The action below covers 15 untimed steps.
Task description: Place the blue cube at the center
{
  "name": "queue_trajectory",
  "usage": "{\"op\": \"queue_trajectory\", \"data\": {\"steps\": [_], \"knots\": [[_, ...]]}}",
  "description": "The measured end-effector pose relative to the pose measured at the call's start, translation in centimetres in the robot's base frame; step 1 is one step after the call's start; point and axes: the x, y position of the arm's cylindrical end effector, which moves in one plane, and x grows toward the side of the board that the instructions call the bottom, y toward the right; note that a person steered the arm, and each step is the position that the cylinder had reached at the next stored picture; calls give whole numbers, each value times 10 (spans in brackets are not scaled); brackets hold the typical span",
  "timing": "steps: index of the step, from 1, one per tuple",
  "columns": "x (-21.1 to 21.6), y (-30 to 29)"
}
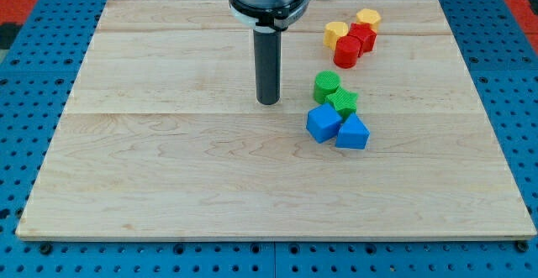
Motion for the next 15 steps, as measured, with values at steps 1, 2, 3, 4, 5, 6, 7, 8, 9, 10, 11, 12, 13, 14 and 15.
{"op": "queue_trajectory", "data": {"steps": [1, 2, 3, 4, 5, 6, 7, 8, 9, 10, 11, 12, 13, 14, 15], "knots": [[47, 6], [94, 10], [121, 42], [132, 120], [127, 211], [122, 200], [118, 189], [105, 169], [81, 120], [67, 91], [52, 65], [39, 52], [30, 50], [30, 4], [25, 26]]}}
